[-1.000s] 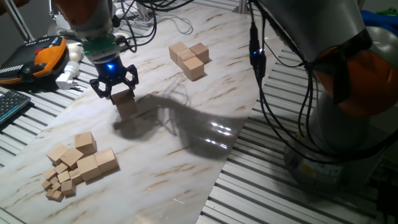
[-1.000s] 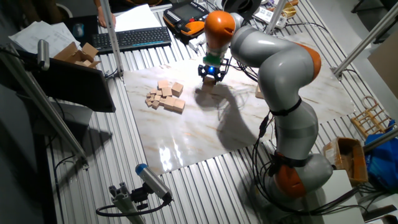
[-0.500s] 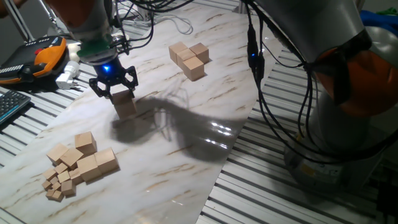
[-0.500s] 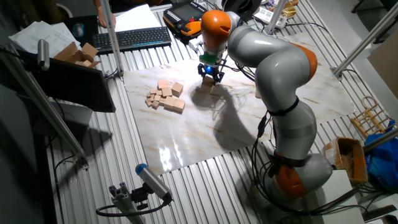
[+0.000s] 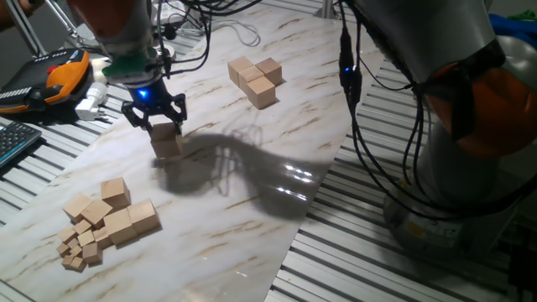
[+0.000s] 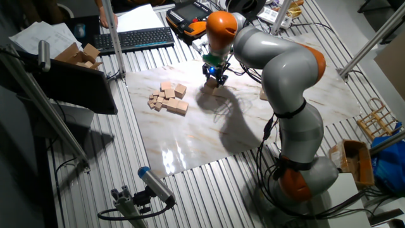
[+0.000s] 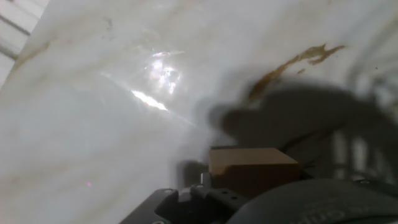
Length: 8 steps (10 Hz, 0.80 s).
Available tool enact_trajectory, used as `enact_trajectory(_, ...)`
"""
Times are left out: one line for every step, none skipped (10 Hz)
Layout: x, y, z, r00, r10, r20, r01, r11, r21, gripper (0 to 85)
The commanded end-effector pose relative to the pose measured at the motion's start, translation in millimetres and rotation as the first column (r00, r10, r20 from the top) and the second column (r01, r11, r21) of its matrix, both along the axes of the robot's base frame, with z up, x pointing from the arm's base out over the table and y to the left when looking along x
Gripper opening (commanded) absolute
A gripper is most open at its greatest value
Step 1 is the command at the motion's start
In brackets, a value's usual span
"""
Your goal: Stack the blocks into a cross shape
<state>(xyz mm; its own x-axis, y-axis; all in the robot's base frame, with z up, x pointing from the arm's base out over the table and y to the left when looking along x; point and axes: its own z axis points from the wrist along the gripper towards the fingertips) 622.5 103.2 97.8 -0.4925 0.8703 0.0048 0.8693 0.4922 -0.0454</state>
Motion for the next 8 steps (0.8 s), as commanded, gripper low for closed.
enact_trajectory(0.2,-8.8,-2.8,0.635,-0.772,0.015,0.772,0.635,-0.017,0.0)
enact_trajectory(0.1,-23.0,-7.2,0.622,-0.782,0.030,0.783,0.622,-0.027,0.0)
enact_trajectory(-1.3,-41.4,-11.5,0.616,-0.786,0.050,0.788,0.615,-0.029,0.0)
enact_trajectory(-3.9,-61.0,-13.5,0.616,-0.785,0.065,0.788,0.616,-0.019,0.0)
enact_trajectory(-7.2,-80.7,-12.2,0.617,-0.784,0.073,0.787,0.617,-0.017,0.0)
enact_trajectory(-10.3,-98.4,-10.1,0.616,-0.784,0.076,0.787,0.617,-0.008,0.0)
enact_trajectory(-12.5,-112.4,-8.7,0.611,-0.786,0.093,0.790,0.613,-0.008,0.0)
enact_trajectory(-15.0,-123.8,-7.3,0.608,-0.786,0.110,0.792,0.611,-0.009,0.0)
